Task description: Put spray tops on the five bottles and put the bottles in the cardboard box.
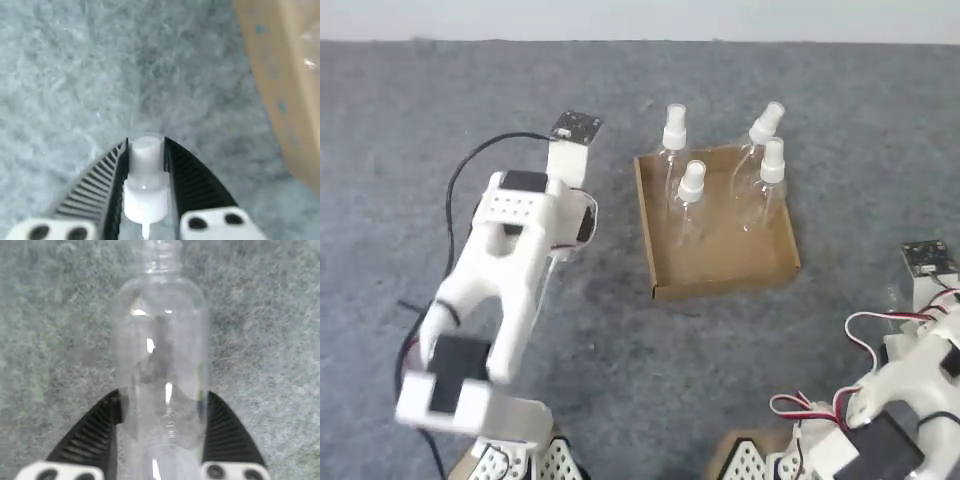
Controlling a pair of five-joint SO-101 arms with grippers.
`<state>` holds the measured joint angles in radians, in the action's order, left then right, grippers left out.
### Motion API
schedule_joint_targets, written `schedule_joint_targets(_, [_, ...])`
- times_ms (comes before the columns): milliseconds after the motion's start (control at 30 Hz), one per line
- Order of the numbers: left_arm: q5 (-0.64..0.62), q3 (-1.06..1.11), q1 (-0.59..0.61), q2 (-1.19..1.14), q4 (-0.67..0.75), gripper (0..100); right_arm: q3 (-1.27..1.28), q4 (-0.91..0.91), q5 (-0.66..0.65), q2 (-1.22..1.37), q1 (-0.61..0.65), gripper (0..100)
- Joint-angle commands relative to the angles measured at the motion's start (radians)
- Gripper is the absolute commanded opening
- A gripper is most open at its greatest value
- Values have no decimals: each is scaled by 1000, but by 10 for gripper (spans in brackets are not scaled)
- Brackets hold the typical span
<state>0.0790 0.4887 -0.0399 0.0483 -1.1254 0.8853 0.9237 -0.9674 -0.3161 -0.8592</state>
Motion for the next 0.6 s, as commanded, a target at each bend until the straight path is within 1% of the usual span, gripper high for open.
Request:
schedule_joint_targets(0, [-20, 130, -28, 210, 55, 11, -118, 85, 21, -7, 15, 231])
schedule_joint_targets(167, [-20, 321, -37, 370, 190, 12, -193, 196, 25, -7, 102, 307])
schedule_joint_targets(233, [-20, 384, -37, 414, 238, 12, -236, 242, 26, -2, 140, 310])
schedule_joint_targets(300, [-20, 429, -37, 448, 269, 12, -287, 271, 63, 2, 165, 310])
schedule_joint_targets(367, [-20, 455, -38, 465, 290, 12, -347, 286, 91, 5, 171, 310])
schedule_joint_targets(567, [-20, 463, -40, 466, 295, 12, -520, 381, 52, 35, 137, 310])
